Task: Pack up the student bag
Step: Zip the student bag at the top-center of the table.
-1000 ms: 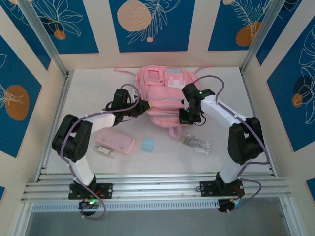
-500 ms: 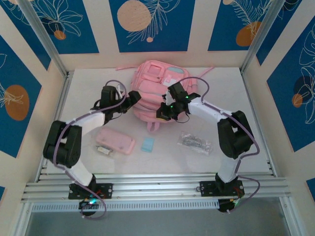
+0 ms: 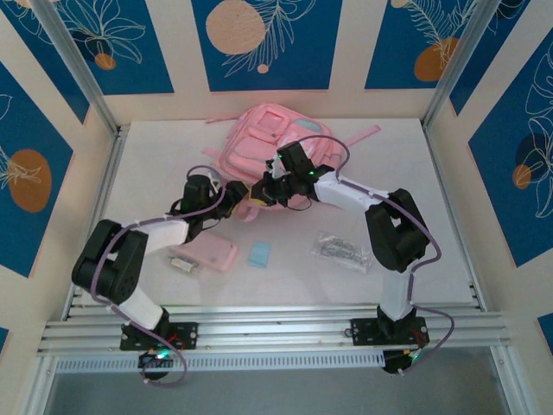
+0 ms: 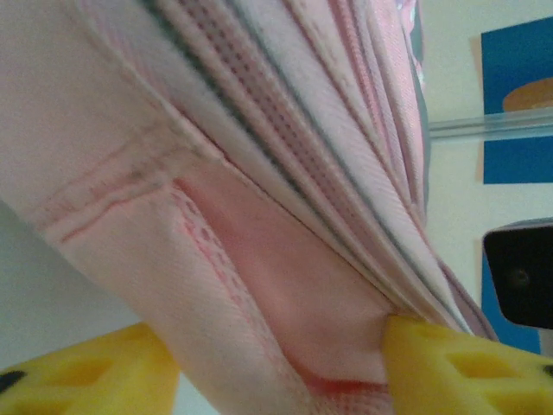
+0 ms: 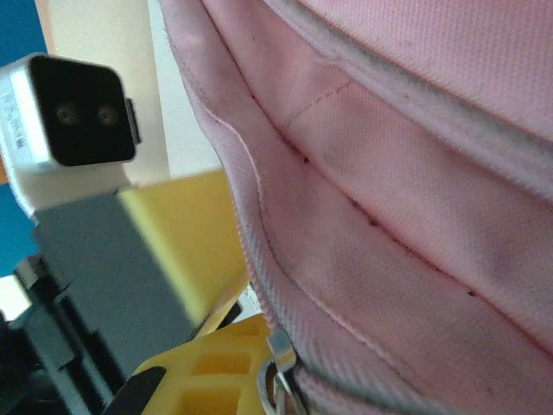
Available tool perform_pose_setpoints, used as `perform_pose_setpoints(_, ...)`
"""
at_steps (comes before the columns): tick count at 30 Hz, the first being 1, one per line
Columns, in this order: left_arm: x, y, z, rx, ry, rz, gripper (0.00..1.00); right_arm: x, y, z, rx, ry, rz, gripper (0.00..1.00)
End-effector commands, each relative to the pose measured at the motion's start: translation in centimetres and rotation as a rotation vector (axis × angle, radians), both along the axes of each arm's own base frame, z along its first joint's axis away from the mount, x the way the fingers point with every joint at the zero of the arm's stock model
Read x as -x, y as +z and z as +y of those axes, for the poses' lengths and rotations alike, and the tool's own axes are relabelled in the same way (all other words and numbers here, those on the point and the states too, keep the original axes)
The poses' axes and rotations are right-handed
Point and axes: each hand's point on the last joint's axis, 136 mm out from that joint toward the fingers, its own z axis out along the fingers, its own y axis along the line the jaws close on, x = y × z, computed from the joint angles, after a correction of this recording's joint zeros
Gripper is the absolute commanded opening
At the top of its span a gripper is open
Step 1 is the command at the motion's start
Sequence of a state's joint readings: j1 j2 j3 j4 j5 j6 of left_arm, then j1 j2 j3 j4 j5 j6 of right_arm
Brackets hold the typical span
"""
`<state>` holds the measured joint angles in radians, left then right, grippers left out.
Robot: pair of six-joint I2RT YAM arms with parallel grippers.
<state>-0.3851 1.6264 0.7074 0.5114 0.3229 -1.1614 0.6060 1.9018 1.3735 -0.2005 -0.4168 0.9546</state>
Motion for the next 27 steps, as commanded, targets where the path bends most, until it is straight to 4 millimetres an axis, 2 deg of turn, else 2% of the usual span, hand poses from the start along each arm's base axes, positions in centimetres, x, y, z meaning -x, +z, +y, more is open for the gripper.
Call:
perform_pose_setpoints(1, -1.3, 0.2, -0.8, 0.062, 0.043, -0.046, 0.30, 2.3, 3.9, 1.5, -0.138, 0.088, -0.024, 0.00)
perform_pose_setpoints(2, -1.4, -0.1, -0.7, 0.063, 0.050, -0.047, 0.18, 2.8, 3.6, 1.2, -0.130, 0.093, -0.013, 0.00)
perform_pose_setpoints(4, -1.7, -0.2, -0.6, 0.061, 0.057, -0.052, 0.00, 3.8, 3.0, 0.3, -0.089, 0.115, -0.013, 0.00)
perform_pose_setpoints(6, -1.8, 0.1, -0.4, 0.056, 0.056, -0.064, 0.00, 4.7, 1.7, -1.3, 0.011, 0.148, -0.022, 0.00)
perform_pose_setpoints(9, -1.9, 0.9, 0.2, 0.031, 0.045, -0.085, 0.00, 6.9, -1.3, -5.1, 0.235, 0.255, 0.000, 0.00)
perform_pose_setpoints(13, -1.8, 1.9, 1.7, -0.029, 0.042, -0.109, 0.00, 9.5, -5.2, -12.4, 0.553, 0.326, 0.092, 0.00)
perform_pose_setpoints(15, -1.6, 2.1, 2.4, -0.045, 0.047, -0.115, 0.00, 9.8, -6.3, -15.3, 0.611, 0.295, 0.150, 0.00)
perform_pose_setpoints(18, -1.3, 2.7, 3.1, -0.071, 0.048, -0.123, 0.00, 8.9, -7.1, -19.2, 0.701, 0.213, 0.172, 0.00)
perform_pose_setpoints(20, -1.0, 3.0, 3.3, -0.097, 0.034, -0.126, 0.00, 7.2, -7.0, -21.5, 0.750, 0.146, 0.158, 0.00)
perform_pose_setpoints(23, -0.5, 3.2, 3.6, -0.118, 0.021, -0.124, 0.00, 3.9, -6.7, -24.7, 0.816, 0.039, 0.120, 0.00)
perform_pose_setpoints(27, 0.0, 3.5, 5.1, -0.147, 0.044, -0.124, 0.00, -1.0, -7.1, -30.1, 0.920, -0.107, 0.098, 0.00)
